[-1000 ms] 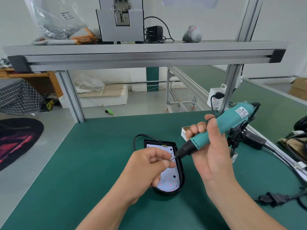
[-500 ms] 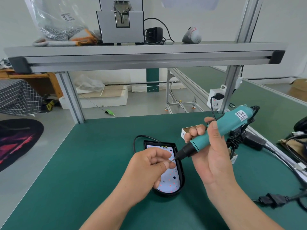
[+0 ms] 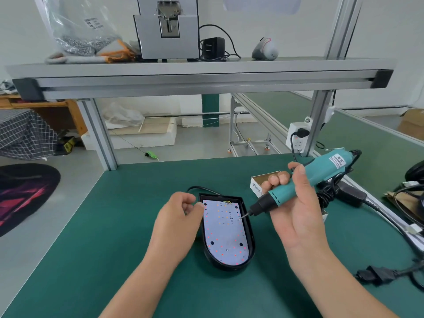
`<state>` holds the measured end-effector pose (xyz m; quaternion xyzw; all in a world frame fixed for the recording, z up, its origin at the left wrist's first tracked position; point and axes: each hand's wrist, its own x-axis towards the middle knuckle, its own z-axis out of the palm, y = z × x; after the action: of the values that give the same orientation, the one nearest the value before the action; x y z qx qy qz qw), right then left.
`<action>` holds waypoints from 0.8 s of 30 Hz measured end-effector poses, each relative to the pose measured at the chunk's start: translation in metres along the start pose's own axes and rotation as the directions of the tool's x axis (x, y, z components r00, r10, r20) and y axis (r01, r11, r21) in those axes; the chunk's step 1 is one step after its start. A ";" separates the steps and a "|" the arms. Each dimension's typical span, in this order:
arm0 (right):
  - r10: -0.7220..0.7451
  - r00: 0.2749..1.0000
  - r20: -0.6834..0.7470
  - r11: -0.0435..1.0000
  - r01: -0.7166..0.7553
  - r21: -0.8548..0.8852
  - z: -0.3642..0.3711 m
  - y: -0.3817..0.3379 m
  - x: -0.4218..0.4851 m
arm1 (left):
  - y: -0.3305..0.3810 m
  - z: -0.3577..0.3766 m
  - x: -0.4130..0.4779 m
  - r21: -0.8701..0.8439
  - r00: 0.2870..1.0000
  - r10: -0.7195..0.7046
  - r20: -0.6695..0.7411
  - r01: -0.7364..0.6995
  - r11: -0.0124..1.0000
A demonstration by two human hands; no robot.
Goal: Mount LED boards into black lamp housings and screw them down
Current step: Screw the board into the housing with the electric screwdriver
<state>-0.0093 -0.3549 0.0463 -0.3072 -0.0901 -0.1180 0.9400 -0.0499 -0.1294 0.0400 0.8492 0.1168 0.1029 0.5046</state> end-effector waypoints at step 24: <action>-0.120 0.993 0.017 0.951 0.120 -0.284 -0.020 0.018 0.022 | -0.009 0.004 -0.001 0.186 0.923 -0.069 0.379 -0.003 0.982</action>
<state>0.0188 -0.3560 0.0258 -0.4331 -0.0903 -0.1868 0.8772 -0.0511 -0.1285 0.0298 0.8936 0.0392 -0.0851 0.4390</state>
